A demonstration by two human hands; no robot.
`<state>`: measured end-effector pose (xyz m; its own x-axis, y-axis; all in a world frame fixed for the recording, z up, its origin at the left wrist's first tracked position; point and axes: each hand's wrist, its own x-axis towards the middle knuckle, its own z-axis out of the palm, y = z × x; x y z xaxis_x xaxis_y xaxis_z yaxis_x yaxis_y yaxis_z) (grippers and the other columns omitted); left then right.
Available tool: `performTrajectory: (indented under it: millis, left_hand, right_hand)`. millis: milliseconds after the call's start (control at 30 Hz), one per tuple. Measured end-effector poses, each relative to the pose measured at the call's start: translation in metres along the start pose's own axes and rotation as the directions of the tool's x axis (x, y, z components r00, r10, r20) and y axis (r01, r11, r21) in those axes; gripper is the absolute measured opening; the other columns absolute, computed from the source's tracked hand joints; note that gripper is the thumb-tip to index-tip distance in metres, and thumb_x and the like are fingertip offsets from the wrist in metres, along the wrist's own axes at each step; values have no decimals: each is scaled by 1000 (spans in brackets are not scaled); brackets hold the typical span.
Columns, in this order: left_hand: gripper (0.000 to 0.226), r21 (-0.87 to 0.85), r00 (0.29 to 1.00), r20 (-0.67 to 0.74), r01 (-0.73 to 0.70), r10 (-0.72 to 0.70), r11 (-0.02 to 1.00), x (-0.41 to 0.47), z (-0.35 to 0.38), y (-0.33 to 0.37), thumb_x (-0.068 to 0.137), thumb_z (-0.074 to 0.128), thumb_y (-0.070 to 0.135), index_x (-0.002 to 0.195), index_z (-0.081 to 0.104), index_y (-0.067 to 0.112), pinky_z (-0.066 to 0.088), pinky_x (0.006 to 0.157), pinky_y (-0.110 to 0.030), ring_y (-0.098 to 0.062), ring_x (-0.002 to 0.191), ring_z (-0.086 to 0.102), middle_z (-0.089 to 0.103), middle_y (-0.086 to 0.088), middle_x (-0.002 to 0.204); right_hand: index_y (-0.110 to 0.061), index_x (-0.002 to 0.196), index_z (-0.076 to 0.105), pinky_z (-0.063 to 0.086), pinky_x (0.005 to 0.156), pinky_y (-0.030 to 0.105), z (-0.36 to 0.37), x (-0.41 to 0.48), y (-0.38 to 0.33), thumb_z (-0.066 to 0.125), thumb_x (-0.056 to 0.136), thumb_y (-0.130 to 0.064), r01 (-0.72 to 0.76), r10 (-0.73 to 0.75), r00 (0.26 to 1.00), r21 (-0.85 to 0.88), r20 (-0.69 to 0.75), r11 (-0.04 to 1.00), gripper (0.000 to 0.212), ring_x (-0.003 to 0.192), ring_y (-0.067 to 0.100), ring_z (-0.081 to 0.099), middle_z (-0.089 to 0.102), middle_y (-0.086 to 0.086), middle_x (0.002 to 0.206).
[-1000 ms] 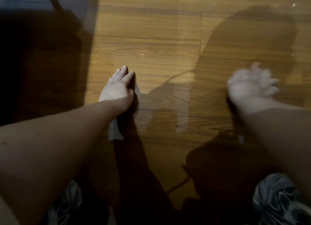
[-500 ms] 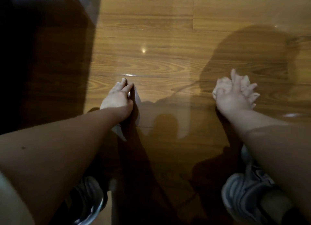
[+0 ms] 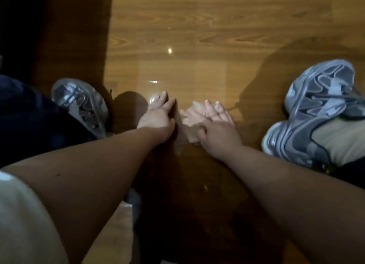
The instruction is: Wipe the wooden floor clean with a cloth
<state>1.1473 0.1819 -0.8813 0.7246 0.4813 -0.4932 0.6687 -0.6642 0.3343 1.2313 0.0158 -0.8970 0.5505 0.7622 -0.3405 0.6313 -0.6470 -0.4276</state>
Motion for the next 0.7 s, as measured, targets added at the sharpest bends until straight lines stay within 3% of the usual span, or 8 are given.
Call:
performTrajectory:
  millis: [100,200,267,367,433,500,633,700]
  left_hand:
    - [62,-24,999,-27,-27,26,999,-44,27,-2,91,46,18,150,27,26,6,116,-26,-17,148,2,4,1,161]
    - [48,-95,999,-13,-40,38,995,-90,51,6,93,49,28,141,46,25,11,116,-27,-20,147,10,13,-1,160]
    - [39,-172,997,65,-28,39,985,-118,62,14,91,53,37,127,58,24,22,112,-29,-22,143,24,28,-2,156]
    - [29,-364,995,98,44,-9,930,-156,74,25,84,65,36,105,59,17,43,83,-25,-20,104,61,66,-3,110]
    - [32,-620,983,161,172,-91,765,-182,79,26,77,74,18,99,52,13,49,78,-31,-21,85,63,64,-4,92]
    - [28,-757,951,281,305,-133,578,-211,85,22,74,74,3,90,52,11,54,74,-38,-25,77,62,62,-11,84]
    - [8,-755,949,290,307,-125,579,-271,95,13,82,69,9,83,61,7,56,63,-33,-22,62,63,64,-10,74]
    - [6,-778,963,246,263,-109,571,-307,94,13,89,64,16,89,61,10,45,42,-23,-14,46,57,63,-3,62]
  right_hand:
    - [-47,142,38,10,114,31,4,-21,-4,49,83,-35,-165,171,984,126,-44,978,61,144,24,14,23,-2,158]
    - [-34,140,46,26,102,19,14,-54,-22,53,72,-38,-149,188,974,265,-129,953,69,124,16,42,46,-2,140]
    - [-19,144,40,33,87,6,20,-75,-32,66,80,-16,-221,306,951,571,-55,790,69,115,0,51,49,1,130]
    - [-13,133,52,47,75,21,28,-116,-28,73,81,-13,-459,446,871,667,207,588,56,117,24,57,59,9,126]
    - [-13,125,59,53,73,25,35,-151,-30,74,83,-26,-561,431,811,735,396,380,46,111,28,62,66,8,117]
    - [-19,116,64,50,86,33,39,-195,-38,68,86,-40,-606,430,754,778,496,166,36,100,20,64,69,1,103]
    - [-10,105,63,39,58,22,38,-269,-48,59,94,-18,-508,318,811,861,491,-33,14,74,13,58,64,4,89]
    - [-11,95,63,34,49,18,31,-311,-56,54,96,-13,-488,303,827,872,473,-30,9,58,9,58,67,2,74]
